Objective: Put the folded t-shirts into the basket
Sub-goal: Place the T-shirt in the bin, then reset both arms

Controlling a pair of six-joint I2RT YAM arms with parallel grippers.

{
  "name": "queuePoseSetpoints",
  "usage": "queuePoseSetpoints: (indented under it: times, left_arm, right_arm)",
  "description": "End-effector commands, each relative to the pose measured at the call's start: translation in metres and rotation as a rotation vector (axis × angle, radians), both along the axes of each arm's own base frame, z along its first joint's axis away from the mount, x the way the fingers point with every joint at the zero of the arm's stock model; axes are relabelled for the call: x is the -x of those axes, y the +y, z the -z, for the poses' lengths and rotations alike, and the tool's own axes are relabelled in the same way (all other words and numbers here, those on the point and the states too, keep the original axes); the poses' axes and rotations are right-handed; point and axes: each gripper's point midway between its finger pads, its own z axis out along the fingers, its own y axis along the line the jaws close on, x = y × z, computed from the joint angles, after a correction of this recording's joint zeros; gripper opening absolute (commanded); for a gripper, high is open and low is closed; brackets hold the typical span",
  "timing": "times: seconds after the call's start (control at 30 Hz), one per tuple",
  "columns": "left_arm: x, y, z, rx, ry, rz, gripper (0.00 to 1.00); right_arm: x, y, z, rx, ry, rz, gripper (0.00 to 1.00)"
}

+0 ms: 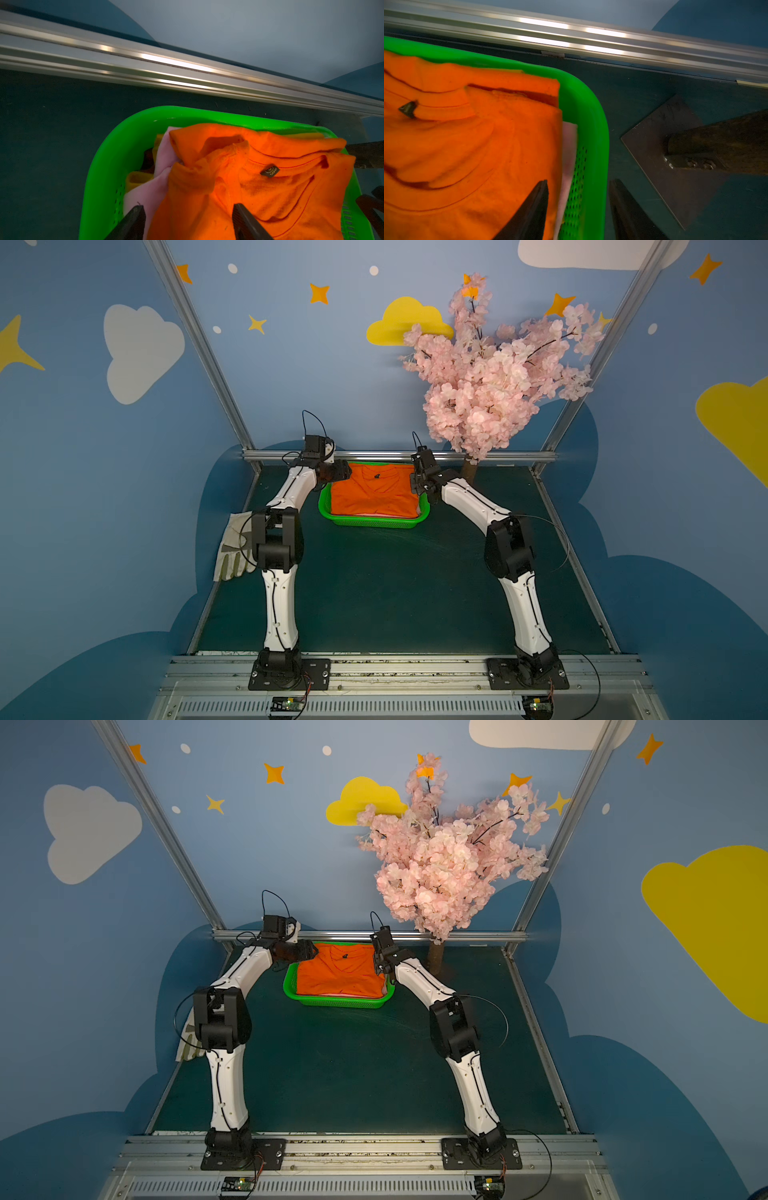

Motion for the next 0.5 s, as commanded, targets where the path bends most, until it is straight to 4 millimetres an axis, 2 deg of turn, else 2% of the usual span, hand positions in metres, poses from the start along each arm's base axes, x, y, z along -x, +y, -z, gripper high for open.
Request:
queuePoseSetpoints:
  times: [0.0,0.13,0.23,0.27,0.4,0.47]
  left_arm:
    - [0.022,-0.003,-0.041,-0.003,-0.051,0.002,0.73]
    - [0.055,-0.003,-0.062,-0.022,-0.11,-0.011,0.78]
    - [0.085,-0.005,-0.067,-0.033,-0.15,-0.013,0.83]
    - [0.096,-0.007,-0.076,-0.037,-0.182,-0.013,0.85]
    - [0.143,-0.012,-0.084,-0.035,-0.265,-0.008,0.91]
    - [0.169,-0.01,-0.085,-0.03,-0.311,-0.017,0.94]
  right_arm:
    - [0.026,0.016,-0.053,-0.015,-0.053,-0.087,0.53]
    - [0.056,0.019,-0.069,-0.014,-0.039,-0.148,0.56]
    - [0.081,0.019,-0.079,-0.013,-0.031,-0.208,0.58]
    - [0.089,0.018,-0.082,-0.012,-0.032,-0.221,0.59]
    - [0.121,0.001,-0.095,-0.004,-0.042,-0.236,0.63]
    - [0.14,-0.016,-0.097,0.007,-0.048,-0.226,0.67]
